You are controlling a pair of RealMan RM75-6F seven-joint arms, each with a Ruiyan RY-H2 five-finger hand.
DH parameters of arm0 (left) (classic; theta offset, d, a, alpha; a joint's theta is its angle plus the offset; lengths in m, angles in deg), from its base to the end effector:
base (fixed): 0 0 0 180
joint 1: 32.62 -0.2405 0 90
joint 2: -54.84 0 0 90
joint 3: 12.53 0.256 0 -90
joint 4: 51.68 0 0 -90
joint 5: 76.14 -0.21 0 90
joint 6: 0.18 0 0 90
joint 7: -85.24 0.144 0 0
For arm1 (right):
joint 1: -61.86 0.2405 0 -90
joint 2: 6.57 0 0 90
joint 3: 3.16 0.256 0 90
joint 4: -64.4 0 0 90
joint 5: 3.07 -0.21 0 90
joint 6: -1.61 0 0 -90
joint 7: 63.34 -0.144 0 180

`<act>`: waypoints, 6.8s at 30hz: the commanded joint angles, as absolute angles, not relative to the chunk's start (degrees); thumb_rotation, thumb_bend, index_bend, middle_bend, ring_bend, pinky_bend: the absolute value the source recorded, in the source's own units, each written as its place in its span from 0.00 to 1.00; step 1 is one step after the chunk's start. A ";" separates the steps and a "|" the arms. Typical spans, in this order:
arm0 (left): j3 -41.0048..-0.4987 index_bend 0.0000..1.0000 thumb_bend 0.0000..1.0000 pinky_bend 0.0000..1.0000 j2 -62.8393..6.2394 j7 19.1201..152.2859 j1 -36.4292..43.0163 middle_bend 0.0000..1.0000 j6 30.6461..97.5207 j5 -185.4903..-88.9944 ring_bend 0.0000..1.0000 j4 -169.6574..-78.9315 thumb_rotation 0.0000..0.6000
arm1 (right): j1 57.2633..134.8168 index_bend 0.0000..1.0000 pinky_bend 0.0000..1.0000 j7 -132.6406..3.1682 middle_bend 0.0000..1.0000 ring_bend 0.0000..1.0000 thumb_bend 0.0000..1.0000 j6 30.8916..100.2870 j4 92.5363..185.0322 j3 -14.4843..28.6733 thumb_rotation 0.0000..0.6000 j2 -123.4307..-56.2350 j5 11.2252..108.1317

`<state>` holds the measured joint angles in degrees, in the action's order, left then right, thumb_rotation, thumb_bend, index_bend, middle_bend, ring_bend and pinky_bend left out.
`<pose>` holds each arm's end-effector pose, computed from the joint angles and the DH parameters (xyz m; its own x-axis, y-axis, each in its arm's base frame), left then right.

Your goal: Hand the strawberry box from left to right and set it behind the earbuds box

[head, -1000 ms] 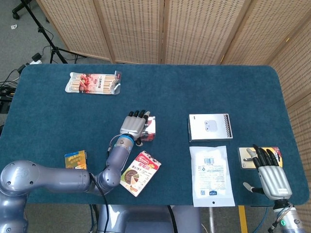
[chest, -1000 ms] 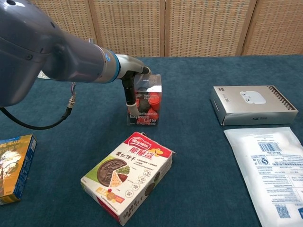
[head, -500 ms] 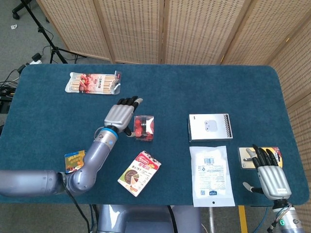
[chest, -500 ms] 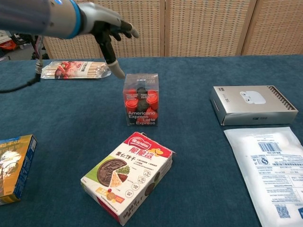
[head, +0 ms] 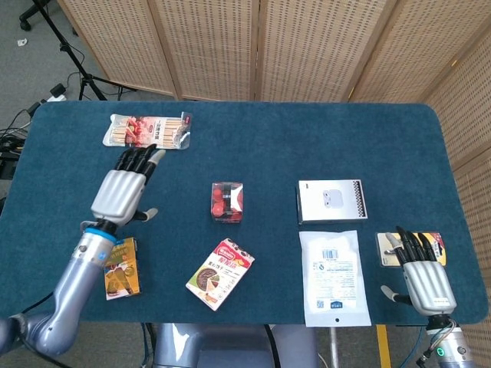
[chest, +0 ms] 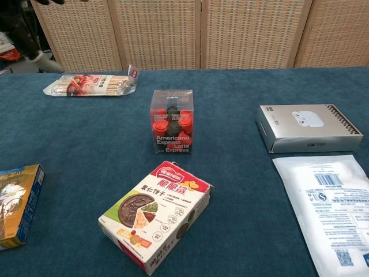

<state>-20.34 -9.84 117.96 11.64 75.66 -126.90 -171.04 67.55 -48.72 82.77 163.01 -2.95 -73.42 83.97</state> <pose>-0.1121 0.3076 0.1146 0.4492 0.0941 0.8885 0.8762 -0.2410 -0.4174 -0.2849 -0.1720 0.1188 0.4901 -0.1099 0.8647 -0.8716 -0.0752 0.4845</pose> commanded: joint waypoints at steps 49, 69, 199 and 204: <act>-7.41 0.00 0.16 0.00 -15.55 94.75 -21.44 0.00 87.64 -155.74 0.00 -150.79 1.00 | 130.97 0.00 0.00 17.92 0.00 0.00 0.05 76.63 167.52 31.70 1.00 -104.66 4.60; -9.48 0.00 0.16 0.00 -15.35 92.23 -21.51 0.00 81.69 -154.18 0.00 -149.37 1.00 | 138.43 0.00 0.00 14.11 0.00 0.00 0.05 65.86 152.90 29.25 1.00 -106.43 -4.58; -12.13 0.00 0.18 0.00 -16.47 98.35 -23.01 0.00 74.27 -152.92 0.00 -151.09 1.00 | 125.54 0.09 0.02 -24.61 0.00 0.00 0.05 35.40 114.12 2.50 1.00 -93.82 28.84; -12.15 0.00 0.18 0.00 -16.39 98.24 -23.03 0.00 74.26 -152.92 0.00 -151.08 1.00 | 125.42 0.08 0.02 -24.26 0.00 0.00 0.04 36.04 114.26 2.54 1.00 -93.79 28.67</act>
